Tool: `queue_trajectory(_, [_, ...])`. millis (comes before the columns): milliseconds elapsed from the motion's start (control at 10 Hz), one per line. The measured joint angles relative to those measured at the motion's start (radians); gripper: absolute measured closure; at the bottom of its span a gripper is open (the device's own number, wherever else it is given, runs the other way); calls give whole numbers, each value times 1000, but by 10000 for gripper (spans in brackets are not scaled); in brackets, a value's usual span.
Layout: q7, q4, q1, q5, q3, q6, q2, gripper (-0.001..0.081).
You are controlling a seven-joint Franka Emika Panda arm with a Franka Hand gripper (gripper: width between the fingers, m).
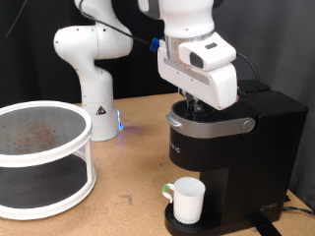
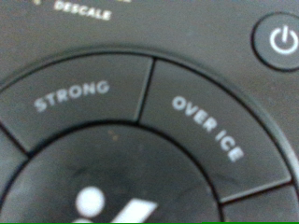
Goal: Make a cup of coffee with the keurig machine
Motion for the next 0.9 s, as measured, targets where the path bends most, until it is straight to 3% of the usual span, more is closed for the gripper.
queue_trajectory(500, [2,67,0,44,-1,-69,51,806])
queue_trajectory(900, [40,181,2,57,2,-253,126,806])
